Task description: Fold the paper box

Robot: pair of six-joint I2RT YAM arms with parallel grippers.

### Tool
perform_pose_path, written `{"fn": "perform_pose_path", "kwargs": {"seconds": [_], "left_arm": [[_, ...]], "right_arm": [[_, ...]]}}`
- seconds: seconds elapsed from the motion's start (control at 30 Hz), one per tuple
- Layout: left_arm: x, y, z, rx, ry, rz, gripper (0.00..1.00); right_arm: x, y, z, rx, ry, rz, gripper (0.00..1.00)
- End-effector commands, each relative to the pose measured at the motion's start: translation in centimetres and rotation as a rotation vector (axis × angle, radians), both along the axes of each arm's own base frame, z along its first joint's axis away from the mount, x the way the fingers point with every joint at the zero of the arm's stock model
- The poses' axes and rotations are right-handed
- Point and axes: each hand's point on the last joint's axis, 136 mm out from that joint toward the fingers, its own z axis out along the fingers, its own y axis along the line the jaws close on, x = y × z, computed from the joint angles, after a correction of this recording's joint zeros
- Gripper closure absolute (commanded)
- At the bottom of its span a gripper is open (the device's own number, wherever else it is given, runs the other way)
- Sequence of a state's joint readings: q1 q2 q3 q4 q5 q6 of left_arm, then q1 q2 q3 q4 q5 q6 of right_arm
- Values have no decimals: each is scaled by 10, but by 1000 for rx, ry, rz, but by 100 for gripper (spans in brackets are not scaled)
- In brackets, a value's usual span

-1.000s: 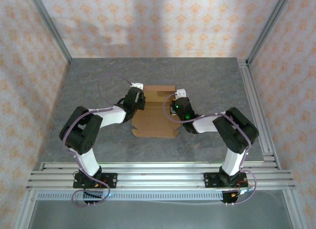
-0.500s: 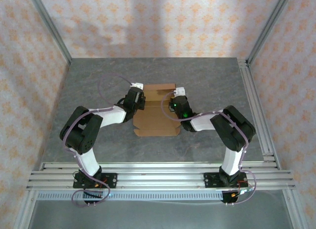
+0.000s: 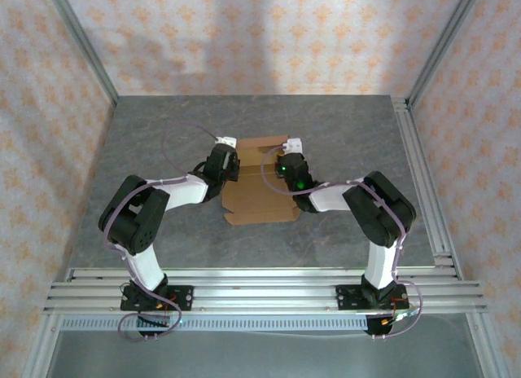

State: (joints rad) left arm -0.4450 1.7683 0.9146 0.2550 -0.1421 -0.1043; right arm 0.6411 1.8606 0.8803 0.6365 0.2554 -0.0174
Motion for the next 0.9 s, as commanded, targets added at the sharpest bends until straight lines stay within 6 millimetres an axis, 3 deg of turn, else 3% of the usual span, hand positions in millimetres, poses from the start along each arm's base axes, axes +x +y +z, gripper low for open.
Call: {"fn": "perform_pose_path", "kwargs": {"seconds": [0.0, 0.1, 0.3, 0.33, 0.37, 0.4, 0.6, 0.77, 0.87], "left_arm": [[-29, 2, -47, 78, 174, -53, 100], [-29, 2, -47, 79, 173, -53, 100], [-28, 2, -47, 79, 173, -53, 100], [-29, 2, -48, 77, 174, -54, 100], [-29, 2, -47, 76, 173, -55, 100], [-29, 2, -48, 77, 174, -55, 100], [-29, 2, -48, 74, 173, -55, 100], [-29, 1, -48, 74, 172, -53, 100], [-28, 1, -47, 73, 171, -52, 100]], "right_arm": [[5, 6, 7, -20, -14, -14, 79], [5, 5, 6, -28, -10, -15, 100], [4, 1, 5, -59, 0, -23, 100], [4, 1, 5, -61, 1, -23, 99], [3, 1, 5, -64, 2, -23, 86], [4, 1, 4, -67, 4, -22, 80], [7, 2, 1, -95, 36, -28, 74], [9, 2, 0, -117, 47, -36, 100], [9, 0, 0, -131, 46, -39, 100]]}}
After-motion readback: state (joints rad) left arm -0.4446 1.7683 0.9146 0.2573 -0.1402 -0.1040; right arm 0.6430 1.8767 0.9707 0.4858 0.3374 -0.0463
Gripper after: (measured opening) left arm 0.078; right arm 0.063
